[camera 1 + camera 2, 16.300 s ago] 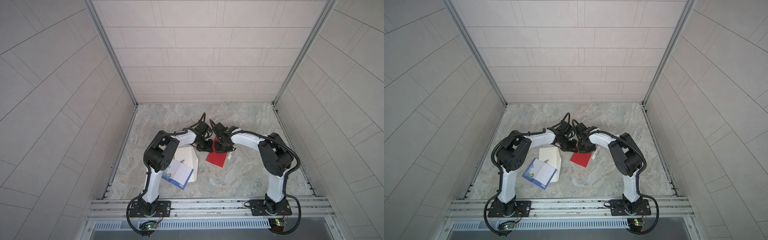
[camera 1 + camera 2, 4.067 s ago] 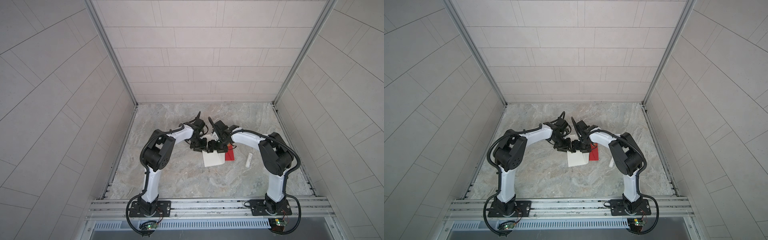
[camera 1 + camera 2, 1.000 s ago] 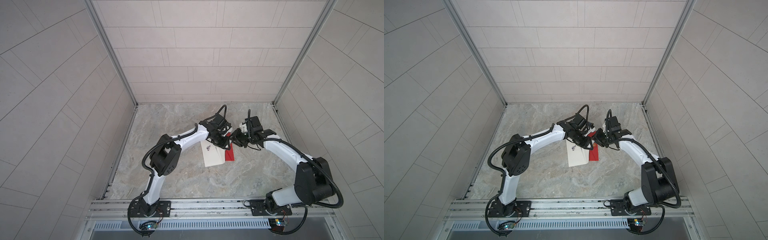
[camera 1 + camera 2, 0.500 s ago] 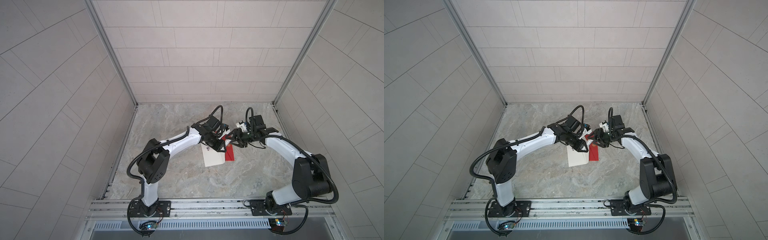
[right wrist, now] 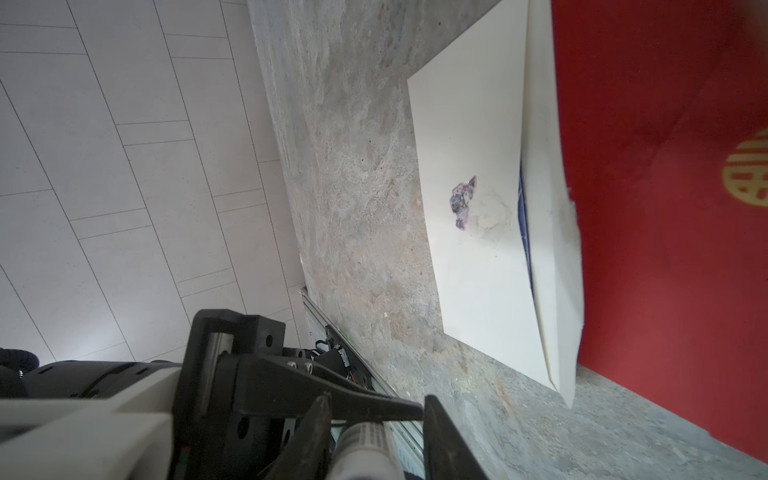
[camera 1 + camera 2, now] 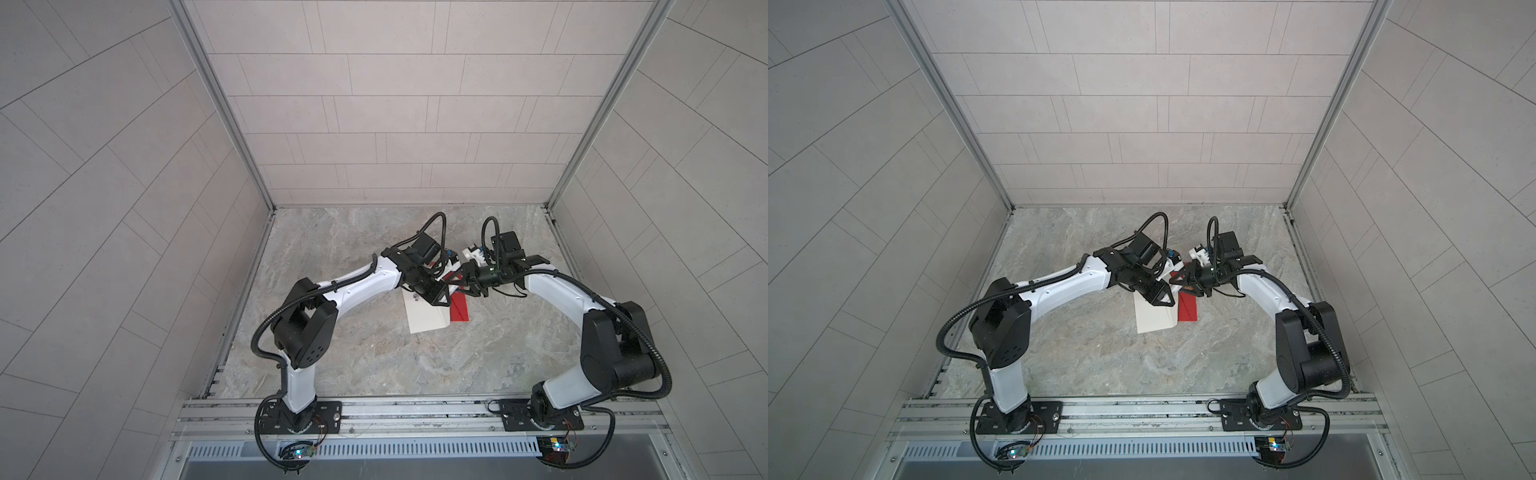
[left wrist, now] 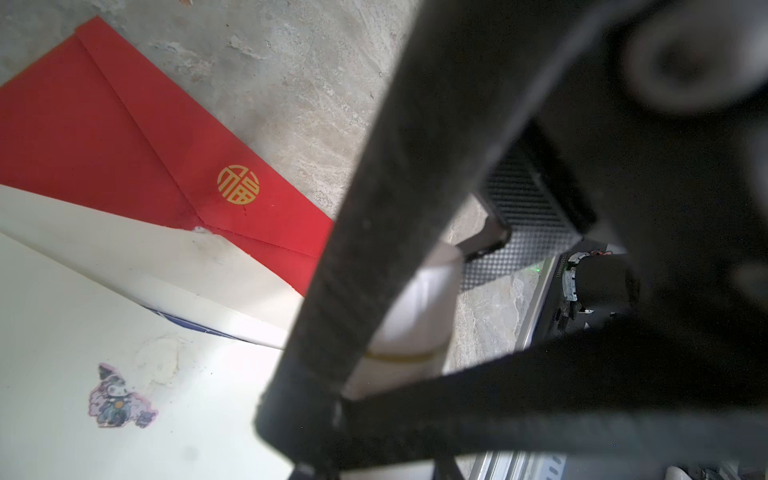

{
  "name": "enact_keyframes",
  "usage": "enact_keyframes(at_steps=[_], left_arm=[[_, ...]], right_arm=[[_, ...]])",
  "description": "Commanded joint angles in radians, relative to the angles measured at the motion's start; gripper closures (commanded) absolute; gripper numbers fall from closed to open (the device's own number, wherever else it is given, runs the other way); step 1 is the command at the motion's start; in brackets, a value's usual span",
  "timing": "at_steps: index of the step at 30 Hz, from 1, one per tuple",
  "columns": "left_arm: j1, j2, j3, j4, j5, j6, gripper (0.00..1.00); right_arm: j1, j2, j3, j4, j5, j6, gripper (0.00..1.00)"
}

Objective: Place the letter into the envelope and seal it
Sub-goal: 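Bring the glue stick to the white envelope flap while left gripper holds it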

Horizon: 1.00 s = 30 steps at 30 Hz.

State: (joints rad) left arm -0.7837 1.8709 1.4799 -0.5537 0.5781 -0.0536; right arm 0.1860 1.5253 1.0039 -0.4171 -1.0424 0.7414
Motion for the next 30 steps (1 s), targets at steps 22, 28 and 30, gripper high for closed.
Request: enact_keyframes(at_steps=[22,28,30], left_arm=[[0.307,-0.099,-0.319,0.258,-0.032,-0.549,0.24],[0.333,-0.026,-0.264,0.09,-0.108,-0.58,0.24],[0.333,-0.006,-0.245,0.066,-0.106,-0.583,0.24]], right_arm=[[0.307,-0.069,0.086,-0.033,0.862,-0.075,0.89],[0.389,0.04,0.159,0.02,1.0,-0.106,0.89],[0.397,0.094,0.19,0.016,1.01,-0.117,0.89]])
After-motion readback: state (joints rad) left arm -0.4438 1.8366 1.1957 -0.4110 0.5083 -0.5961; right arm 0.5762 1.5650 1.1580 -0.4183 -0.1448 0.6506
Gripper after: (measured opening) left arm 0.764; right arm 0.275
